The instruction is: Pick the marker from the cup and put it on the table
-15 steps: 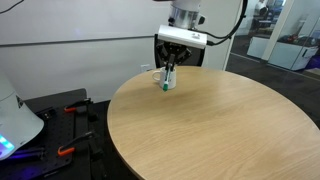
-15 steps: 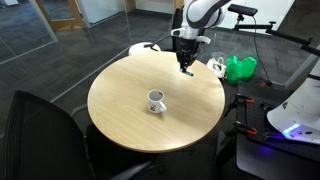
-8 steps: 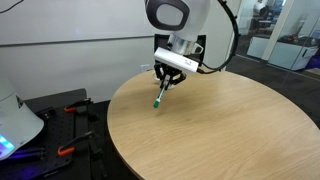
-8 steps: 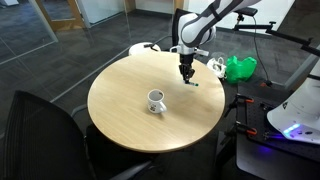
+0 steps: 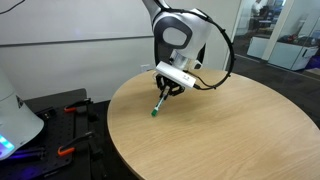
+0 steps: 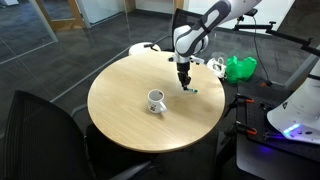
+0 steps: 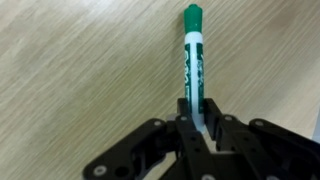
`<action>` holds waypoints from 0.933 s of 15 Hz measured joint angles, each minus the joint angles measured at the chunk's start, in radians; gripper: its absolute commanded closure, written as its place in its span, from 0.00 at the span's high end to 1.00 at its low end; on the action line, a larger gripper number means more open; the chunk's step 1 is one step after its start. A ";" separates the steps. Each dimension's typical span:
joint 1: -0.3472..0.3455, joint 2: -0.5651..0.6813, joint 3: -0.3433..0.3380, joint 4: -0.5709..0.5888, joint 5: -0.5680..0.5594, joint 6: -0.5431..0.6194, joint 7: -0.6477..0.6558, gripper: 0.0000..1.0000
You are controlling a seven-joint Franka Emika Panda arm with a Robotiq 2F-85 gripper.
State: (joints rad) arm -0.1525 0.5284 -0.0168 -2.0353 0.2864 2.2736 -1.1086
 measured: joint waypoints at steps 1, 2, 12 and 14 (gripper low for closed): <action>-0.001 0.012 0.001 0.010 0.000 0.000 0.008 0.46; -0.003 0.023 0.002 0.019 -0.001 0.000 0.017 0.47; -0.008 0.054 0.011 0.079 -0.005 0.000 0.056 1.00; -0.008 0.038 0.012 0.079 -0.005 0.002 0.056 1.00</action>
State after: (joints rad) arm -0.1609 0.5660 -0.0049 -1.9567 0.2812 2.2756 -1.0525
